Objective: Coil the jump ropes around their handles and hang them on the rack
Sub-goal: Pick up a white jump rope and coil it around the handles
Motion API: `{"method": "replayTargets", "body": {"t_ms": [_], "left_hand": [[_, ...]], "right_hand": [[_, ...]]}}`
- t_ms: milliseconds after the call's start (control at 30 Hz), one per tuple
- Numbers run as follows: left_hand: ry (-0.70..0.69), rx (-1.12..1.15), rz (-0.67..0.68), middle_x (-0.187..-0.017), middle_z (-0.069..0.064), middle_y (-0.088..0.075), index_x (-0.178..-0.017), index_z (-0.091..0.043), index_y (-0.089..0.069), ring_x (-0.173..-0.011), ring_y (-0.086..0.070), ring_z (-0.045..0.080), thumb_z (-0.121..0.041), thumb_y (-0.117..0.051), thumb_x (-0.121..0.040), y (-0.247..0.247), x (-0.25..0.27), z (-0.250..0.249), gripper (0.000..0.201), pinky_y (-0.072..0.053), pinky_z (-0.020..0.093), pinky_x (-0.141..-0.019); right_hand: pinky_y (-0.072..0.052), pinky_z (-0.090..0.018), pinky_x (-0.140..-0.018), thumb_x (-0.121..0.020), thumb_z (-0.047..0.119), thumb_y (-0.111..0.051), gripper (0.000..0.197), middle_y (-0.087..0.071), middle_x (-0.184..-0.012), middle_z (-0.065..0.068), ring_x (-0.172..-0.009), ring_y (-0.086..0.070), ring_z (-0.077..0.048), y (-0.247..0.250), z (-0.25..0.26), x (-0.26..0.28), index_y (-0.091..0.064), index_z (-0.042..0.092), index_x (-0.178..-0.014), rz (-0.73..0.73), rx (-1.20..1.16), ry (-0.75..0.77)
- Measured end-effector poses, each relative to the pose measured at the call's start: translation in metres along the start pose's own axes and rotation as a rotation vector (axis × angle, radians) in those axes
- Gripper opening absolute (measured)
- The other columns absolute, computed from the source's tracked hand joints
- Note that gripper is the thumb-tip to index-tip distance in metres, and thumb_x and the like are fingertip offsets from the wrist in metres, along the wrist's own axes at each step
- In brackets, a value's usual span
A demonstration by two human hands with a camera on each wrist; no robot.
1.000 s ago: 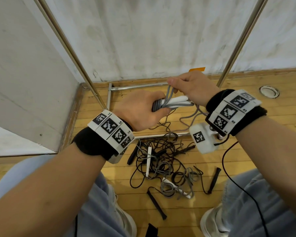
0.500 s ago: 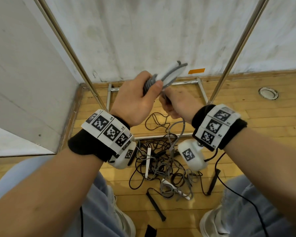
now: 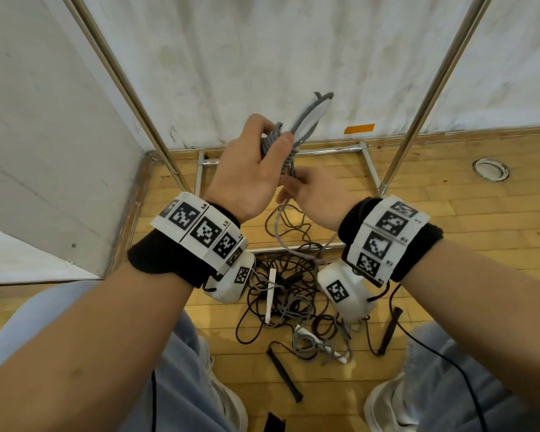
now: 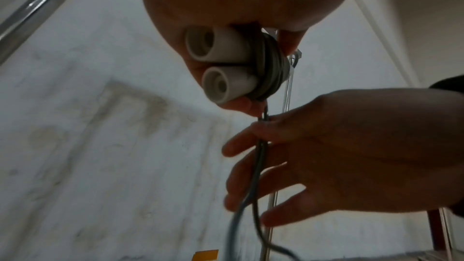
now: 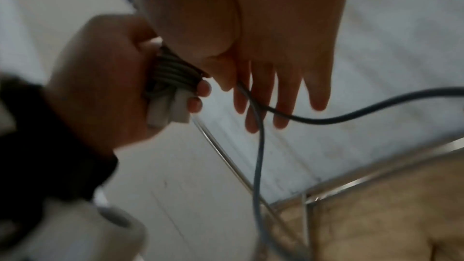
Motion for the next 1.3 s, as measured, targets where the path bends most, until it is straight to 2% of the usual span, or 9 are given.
{"method": "replayTargets", "body": {"t_ms": [100, 167, 300, 467, 600, 800, 967, 1133, 1300], "left_hand": [[0.007, 0.023, -0.085, -0.072, -0.002, -0.062, -0.095, -0.022, -0.044, -0.057, -0.059, 0.013, -0.035, -0.044, -0.099, 0.006, -0.006, 0.003, 0.014, -0.049, 0.036, -0.051], [0.029, 0.01, -0.114, -0.073, -0.004, -0.062, -0.099, -0.023, -0.044, -0.055, -0.06, 0.01, -0.037, -0.045, -0.099, 0.011, -0.01, 0.008, 0.014, -0.05, 0.034, -0.051], [0.034, -0.154, -0.083, -0.079, 0.0, -0.065, -0.124, -0.024, -0.046, -0.07, -0.065, 0.023, -0.039, -0.045, -0.098, 0.015, -0.015, 0.017, 0.03, -0.053, 0.044, -0.066], [-0.012, -0.421, 0.026, -0.072, -0.012, -0.049, -0.125, -0.02, -0.045, -0.062, -0.049, 0.005, -0.039, -0.047, -0.098, 0.011, -0.017, 0.03, 0.033, -0.034, 0.025, -0.051], [0.027, -0.543, 0.07, -0.074, -0.009, -0.047, -0.128, -0.018, -0.042, -0.062, -0.046, 0.013, -0.036, -0.047, -0.099, 0.01, -0.019, 0.04, 0.035, -0.032, 0.031, -0.055], [0.042, -0.654, 0.204, -0.093, -0.003, -0.051, -0.129, -0.022, -0.044, -0.077, -0.048, 0.02, -0.035, -0.047, -0.099, -0.003, -0.015, 0.047, 0.033, -0.036, 0.033, -0.064], [0.058, -0.757, 0.368, -0.089, -0.003, -0.056, -0.107, -0.022, -0.041, -0.075, -0.055, 0.021, -0.036, -0.049, -0.097, -0.017, -0.006, 0.051, 0.019, -0.038, 0.032, -0.058], [-0.056, -0.758, 0.492, -0.091, -0.001, -0.06, -0.122, -0.02, -0.04, -0.073, -0.054, 0.02, -0.035, -0.049, -0.096, -0.035, 0.006, 0.042, 0.032, -0.044, 0.034, -0.063], [-0.115, -0.662, 0.42, -0.073, -0.008, -0.058, -0.106, -0.029, -0.045, -0.066, -0.055, 0.016, -0.063, -0.048, -0.086, -0.04, 0.012, 0.03, 0.039, -0.045, 0.031, -0.061]], "right_hand": [[-0.043, -0.035, -0.073, -0.102, 0.018, -0.037, 0.023, -0.051, -0.059, -0.001, -0.057, -0.053, -0.016, -0.006, 0.001, 0.001, -0.056, 0.014, -0.09, 0.094, -0.492, -0.077], [-0.043, -0.033, -0.062, -0.102, 0.018, -0.036, 0.021, -0.041, -0.054, 0.005, -0.047, -0.041, -0.012, -0.004, -0.002, 0.0, -0.053, 0.014, -0.089, 0.068, -0.546, -0.081], [-0.034, -0.034, -0.061, -0.101, 0.023, -0.036, 0.026, -0.04, -0.061, 0.004, -0.057, -0.038, -0.016, 0.003, -0.003, -0.001, -0.046, 0.019, -0.077, -0.038, -0.179, 0.016], [-0.024, -0.026, -0.05, -0.101, 0.035, -0.033, 0.043, -0.034, -0.057, 0.006, -0.051, -0.032, -0.012, 0.012, 0.0, 0.001, -0.034, 0.019, -0.061, -0.085, 0.218, 0.134], [-0.024, -0.028, -0.05, -0.101, 0.039, -0.03, 0.046, -0.033, -0.056, 0.004, -0.051, -0.032, -0.013, 0.012, 0.003, 0.004, -0.031, 0.019, -0.059, -0.005, 0.395, 0.157], [-0.03, -0.025, -0.052, -0.101, 0.029, -0.034, 0.037, -0.042, -0.06, 0.003, -0.057, -0.039, -0.014, 0.023, 0.014, 0.006, -0.05, 0.01, -0.074, 0.037, 0.441, 0.182], [-0.028, -0.016, -0.045, -0.098, 0.023, -0.042, 0.029, -0.042, -0.059, 0.004, -0.051, -0.035, -0.009, 0.037, 0.014, 0.005, -0.058, 0.007, -0.08, -0.016, 0.315, 0.212], [-0.028, -0.016, -0.051, -0.099, 0.026, -0.041, 0.031, -0.042, -0.06, 0.006, -0.056, -0.038, -0.008, 0.038, 0.011, 0.002, -0.058, 0.008, -0.08, -0.103, 0.375, 0.248], [-0.029, -0.014, -0.052, -0.098, 0.032, -0.043, 0.033, -0.049, -0.062, 0.005, -0.057, -0.043, -0.007, 0.047, 0.013, 0.0, -0.061, 0.009, -0.081, -0.212, 0.362, 0.291]]}}
Point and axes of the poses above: each hand's wrist, its own x-axis away from the middle knuckle, its own y-axis out of the back of the hand, z = x × y, the point moved 4 cm from there along -x, towards the middle knuckle
